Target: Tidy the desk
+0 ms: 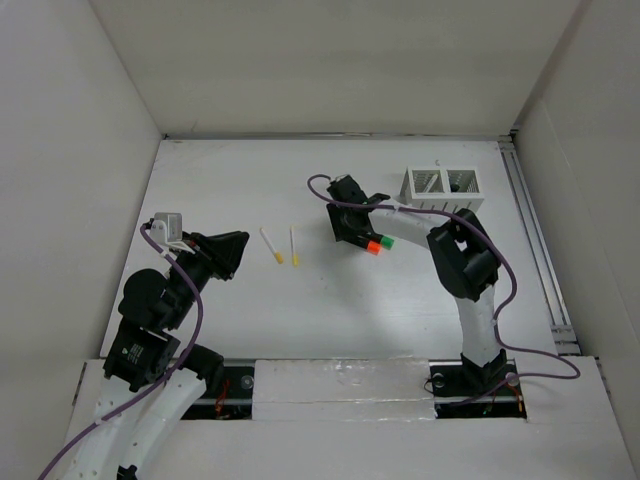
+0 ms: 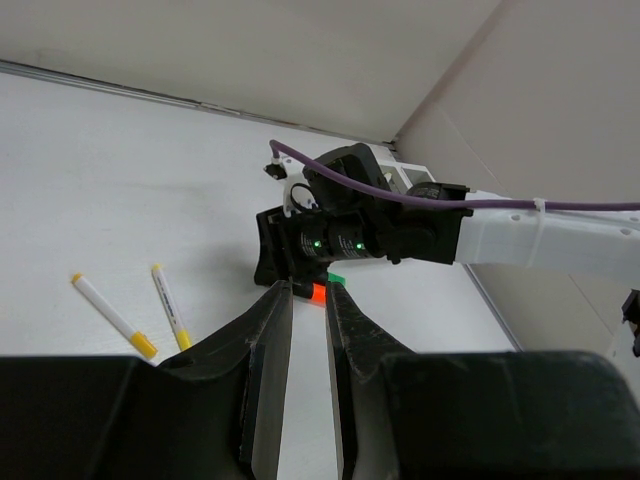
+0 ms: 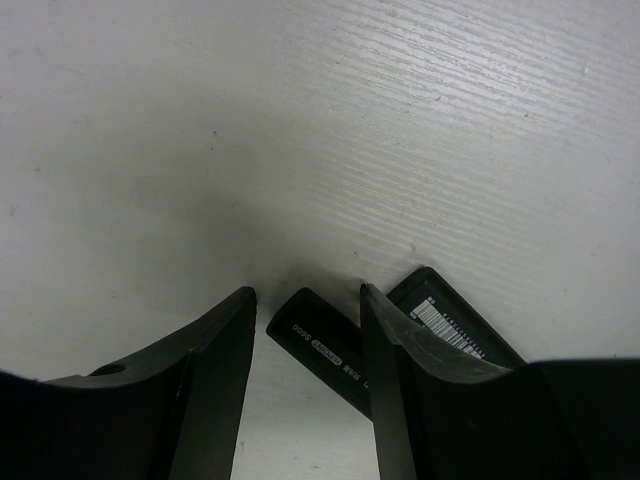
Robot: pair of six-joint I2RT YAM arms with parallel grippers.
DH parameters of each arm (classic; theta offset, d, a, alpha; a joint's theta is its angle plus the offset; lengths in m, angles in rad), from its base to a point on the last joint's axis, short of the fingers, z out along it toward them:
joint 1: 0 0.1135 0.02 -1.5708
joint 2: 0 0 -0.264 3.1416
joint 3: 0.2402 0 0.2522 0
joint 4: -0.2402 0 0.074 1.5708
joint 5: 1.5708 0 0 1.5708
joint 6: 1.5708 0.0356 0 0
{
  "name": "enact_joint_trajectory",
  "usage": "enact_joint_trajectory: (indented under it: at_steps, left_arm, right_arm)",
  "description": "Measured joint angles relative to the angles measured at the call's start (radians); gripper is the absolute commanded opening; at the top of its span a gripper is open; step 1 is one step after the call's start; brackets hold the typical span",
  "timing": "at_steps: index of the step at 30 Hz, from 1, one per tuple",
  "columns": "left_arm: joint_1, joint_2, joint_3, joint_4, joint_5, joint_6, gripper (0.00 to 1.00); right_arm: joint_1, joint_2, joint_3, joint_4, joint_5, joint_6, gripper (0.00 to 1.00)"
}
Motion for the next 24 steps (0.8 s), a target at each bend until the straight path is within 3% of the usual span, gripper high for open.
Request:
enact_joint_trajectory:
  at_steps: [11, 13, 24]
  left_arm:
    - [0.0, 0.0, 0.0, 0.0, 0.0, 0.0, 0.17]
    - [0.0, 0.0, 0.0, 0.0, 0.0, 0.0, 0.17]
    - [0.0, 0.0, 0.0, 0.0, 0.0, 0.0, 0.17]
  right_arm:
    - [-0.004, -0.026, -0.032, -0.019, -0.016, 0.019, 0.51]
    - [-0.005, -0.029, -0.036, -0.02, -0.023, 0.023, 0.41]
    - [-0.01, -0.032, -0.04, -0.016, -0.043, 0.034, 0.1]
